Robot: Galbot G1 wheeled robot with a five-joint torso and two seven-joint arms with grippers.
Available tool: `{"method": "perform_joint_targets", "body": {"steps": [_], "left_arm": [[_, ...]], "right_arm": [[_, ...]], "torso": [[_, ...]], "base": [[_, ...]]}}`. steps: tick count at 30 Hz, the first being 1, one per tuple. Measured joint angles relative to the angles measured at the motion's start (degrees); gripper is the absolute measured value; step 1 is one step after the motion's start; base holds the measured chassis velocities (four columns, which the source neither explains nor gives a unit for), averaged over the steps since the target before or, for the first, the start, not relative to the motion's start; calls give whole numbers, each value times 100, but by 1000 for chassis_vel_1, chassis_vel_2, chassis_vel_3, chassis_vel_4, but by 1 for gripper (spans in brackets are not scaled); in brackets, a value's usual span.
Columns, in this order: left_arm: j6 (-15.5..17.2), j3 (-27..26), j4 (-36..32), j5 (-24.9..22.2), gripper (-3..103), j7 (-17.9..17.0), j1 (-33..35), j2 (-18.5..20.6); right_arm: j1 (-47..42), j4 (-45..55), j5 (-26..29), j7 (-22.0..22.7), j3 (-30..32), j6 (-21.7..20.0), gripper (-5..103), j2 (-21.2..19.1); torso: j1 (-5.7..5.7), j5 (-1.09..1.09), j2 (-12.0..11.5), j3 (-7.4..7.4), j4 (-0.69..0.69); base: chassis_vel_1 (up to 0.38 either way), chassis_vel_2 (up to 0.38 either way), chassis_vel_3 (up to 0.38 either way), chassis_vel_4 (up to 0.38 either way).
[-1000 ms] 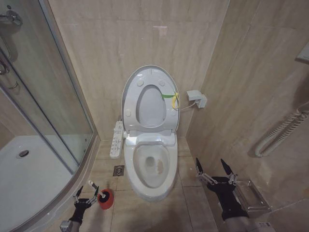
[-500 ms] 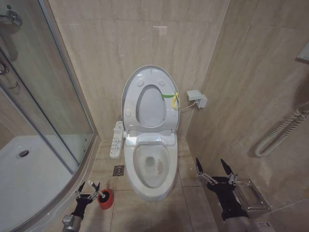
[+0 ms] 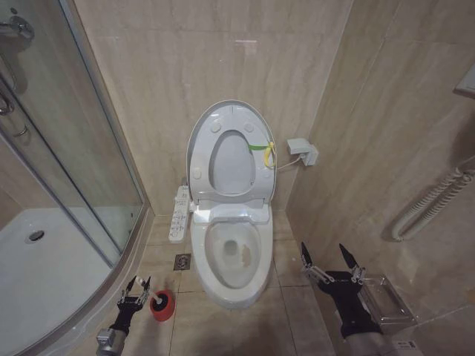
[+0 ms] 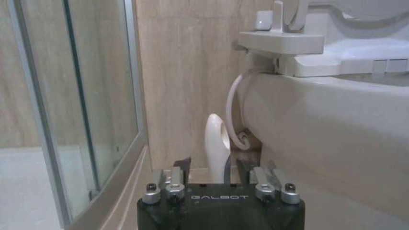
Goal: Open the toilet lid, clean the toilet bowl with a toilet brush, close the toilet lid, and flush.
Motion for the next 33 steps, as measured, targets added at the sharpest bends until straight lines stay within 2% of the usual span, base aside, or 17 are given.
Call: {"method": "perform_joint_targets", "body": {"steps": [2,3,9,10,15,19,33], "left_arm": [[-2,-1,3,-7,66,7,4,-2],[-3,-1,3,-10,38,13,8,-5],[-17,-1,27,-57,38,16,9,-19],[-18,-2,29,-67,20,15,8,-18],[-44,-5,53,-164,20,47,5,-8],[-151,-23,77,-317,20,223,11,0],[-226,-81,-28,-443,20,269,160,-42]], "right_arm": [[0,0,0,0,0,0,100,0],[0,0,0,0,0,0,100,0],[0,0,0,0,0,0,100,0],[0,0,0,0,0,0,100,0],[0,0,0,0,0,0,100,0],[0,0,0,0,0,0,100,0],[0,0,0,0,0,0,100,0]], "torso": [[0,0,0,0,0],[0,0,0,0,0],[0,0,0,0,-1],[0,1,0,0,0],[0,0,0,0,0],[0,0,0,0,0],[0,0,-1,0,0]], "base": [[0,0,0,0],[0,0,0,0],[0,0,0,0],[0,0,0,0],[0,0,0,0],[0,0,0,0],[0,0,0,0]]}}
